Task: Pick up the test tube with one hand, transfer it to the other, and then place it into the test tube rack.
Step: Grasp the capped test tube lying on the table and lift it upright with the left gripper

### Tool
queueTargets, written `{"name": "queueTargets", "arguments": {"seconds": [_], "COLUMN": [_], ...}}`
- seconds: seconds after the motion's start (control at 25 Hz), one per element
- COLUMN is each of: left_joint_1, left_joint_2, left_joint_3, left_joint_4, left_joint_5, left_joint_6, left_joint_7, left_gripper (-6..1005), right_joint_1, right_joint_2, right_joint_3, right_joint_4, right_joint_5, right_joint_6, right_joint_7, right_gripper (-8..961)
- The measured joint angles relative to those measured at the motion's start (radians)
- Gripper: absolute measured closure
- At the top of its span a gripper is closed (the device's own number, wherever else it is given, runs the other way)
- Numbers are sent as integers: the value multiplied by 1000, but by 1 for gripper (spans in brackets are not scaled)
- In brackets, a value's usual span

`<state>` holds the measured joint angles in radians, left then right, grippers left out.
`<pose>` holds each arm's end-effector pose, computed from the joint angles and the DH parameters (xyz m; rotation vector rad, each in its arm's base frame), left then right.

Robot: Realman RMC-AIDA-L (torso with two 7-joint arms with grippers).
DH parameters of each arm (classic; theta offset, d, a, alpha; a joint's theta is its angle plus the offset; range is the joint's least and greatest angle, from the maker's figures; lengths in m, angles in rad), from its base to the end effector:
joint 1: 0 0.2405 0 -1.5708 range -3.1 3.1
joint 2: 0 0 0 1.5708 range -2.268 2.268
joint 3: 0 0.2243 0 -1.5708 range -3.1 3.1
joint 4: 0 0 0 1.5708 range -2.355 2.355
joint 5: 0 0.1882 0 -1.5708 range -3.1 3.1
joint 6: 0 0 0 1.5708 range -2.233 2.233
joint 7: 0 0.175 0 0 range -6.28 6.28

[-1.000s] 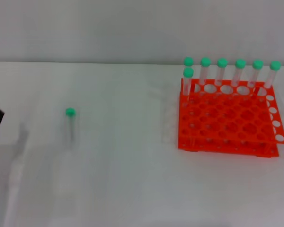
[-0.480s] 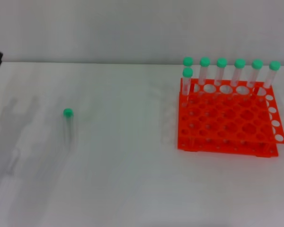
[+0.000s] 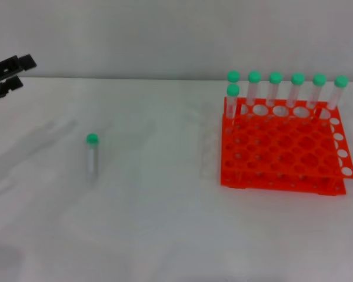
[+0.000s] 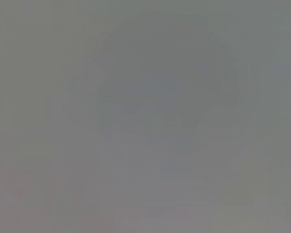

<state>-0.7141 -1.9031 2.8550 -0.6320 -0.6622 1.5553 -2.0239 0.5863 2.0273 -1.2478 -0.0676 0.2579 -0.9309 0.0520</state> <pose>-0.2690 0.3692 0.1205 -1.8748 -1.5014 -1.0744 0.3346 0.3853 0.0916 -1.2621 0.6524 0.4844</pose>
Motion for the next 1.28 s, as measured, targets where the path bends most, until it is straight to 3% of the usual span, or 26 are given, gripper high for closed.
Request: {"name": "queueTargets", "arguments": {"seconds": [0.24, 0.28, 0.4, 0.44, 0.68, 1.04, 1.28], "left_joint_1": [-92, -131, -153, -189, -352, -452, -464], "left_joint_2": [20, 26, 29, 37, 46, 64, 74], "left_joint_3": [-2, -3, -3, -3, -4, -5, -6], "left_joint_4": [-293, -366, -395, -414, -375, -198, -37], "left_joint_5": [303, 413, 473, 570, 873, 1049, 1077], "left_joint_6": [181, 195, 197, 197, 173, 46, -78], "left_joint_7": [-225, -269, -290, -316, -395, -534, -605], "left_gripper": [120, 120, 120, 120, 120, 121, 123], "right_joint_1": [-12, -17, -23, -25, -21, -26, -20], "right_joint_2": [-2, -2, -1, -1, 0, 1, 1], "right_joint_3": [-36, -36, -37, -37, -40, -49, -50], "right_joint_4": [-4, -6, -8, -9, -8, -6, -8], "right_joint_5": [0, 0, 0, 0, 0, 0, 0], "right_joint_6": [-29, -41, -54, -57, -55, -60, -61], "right_joint_7": [0, 0, 1, 2, 2, 4, 5], "right_gripper": [129, 129, 129, 129, 130, 130, 130]}}
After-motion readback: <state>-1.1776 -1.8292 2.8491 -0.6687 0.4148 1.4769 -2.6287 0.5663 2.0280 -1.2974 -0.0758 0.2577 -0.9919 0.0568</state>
